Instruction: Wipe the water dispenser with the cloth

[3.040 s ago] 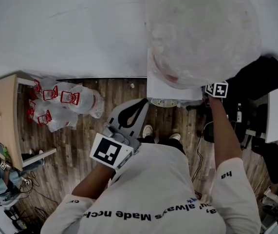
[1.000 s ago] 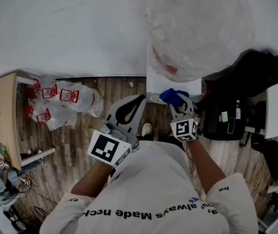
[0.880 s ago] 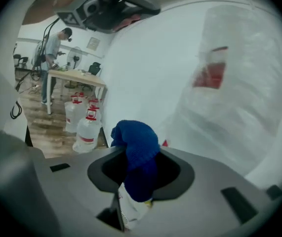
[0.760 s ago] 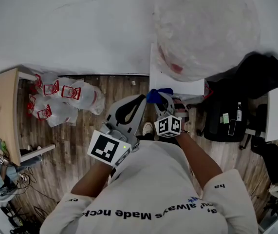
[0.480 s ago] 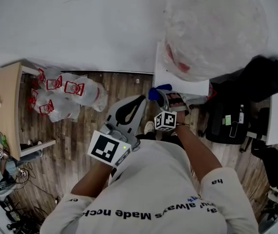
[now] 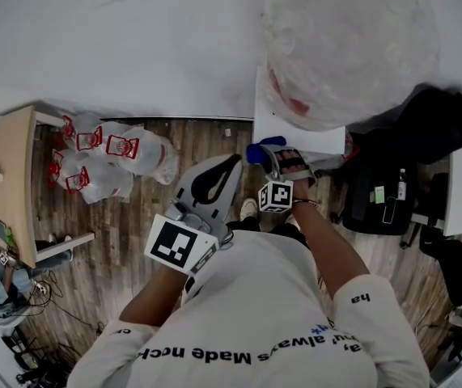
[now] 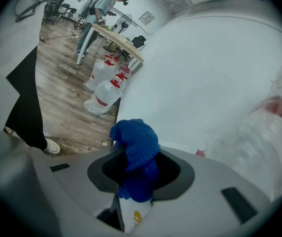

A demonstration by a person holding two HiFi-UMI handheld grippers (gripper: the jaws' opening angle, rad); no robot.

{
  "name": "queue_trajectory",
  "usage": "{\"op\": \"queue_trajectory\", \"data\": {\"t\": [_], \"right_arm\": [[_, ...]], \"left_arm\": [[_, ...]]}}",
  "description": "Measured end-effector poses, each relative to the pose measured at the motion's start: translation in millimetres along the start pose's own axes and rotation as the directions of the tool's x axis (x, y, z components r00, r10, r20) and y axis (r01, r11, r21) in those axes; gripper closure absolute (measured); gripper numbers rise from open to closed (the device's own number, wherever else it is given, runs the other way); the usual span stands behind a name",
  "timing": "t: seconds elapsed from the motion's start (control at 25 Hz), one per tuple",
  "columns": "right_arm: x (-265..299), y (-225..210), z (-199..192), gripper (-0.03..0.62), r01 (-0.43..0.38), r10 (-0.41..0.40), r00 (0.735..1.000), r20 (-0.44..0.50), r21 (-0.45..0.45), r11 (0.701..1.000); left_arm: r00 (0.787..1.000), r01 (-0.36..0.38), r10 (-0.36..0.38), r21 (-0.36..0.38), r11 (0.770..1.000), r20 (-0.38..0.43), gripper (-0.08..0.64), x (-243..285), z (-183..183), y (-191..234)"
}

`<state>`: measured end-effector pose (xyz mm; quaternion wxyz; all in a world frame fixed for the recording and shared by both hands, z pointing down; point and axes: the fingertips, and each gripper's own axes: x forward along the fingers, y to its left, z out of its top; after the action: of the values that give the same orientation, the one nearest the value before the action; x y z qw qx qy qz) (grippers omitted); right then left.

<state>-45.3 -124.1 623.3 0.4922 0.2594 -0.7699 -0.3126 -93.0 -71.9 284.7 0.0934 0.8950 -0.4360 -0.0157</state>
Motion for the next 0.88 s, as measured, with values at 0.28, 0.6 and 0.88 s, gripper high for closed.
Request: {"op": "queue_trajectory", "data": {"t": [0.28,0.6,0.88], "right_arm": [[-9,-1,-18,0.465,0.003,-0.003,1.000,-0.011,-0.006,1.000],[-23,-6,-48,0.463,0.017,-0.017,0.999,-0.035,0.000,1.000],[-36,-9,-80,0.462,0.039,-0.039,0.998,-0.057,0.000,0.999]], "left_arm": [[1.000,0.010,-0.010,0.004,1.000,-0.002,0.538,10,0,-12],[0.999,0.032,-0.032,0.007,0.999,-0.002,0.538,24,0,-34],[0.999,0.042,-0.042,0.010,0.999,-0.005,0.538,35,-2,-52]]}}
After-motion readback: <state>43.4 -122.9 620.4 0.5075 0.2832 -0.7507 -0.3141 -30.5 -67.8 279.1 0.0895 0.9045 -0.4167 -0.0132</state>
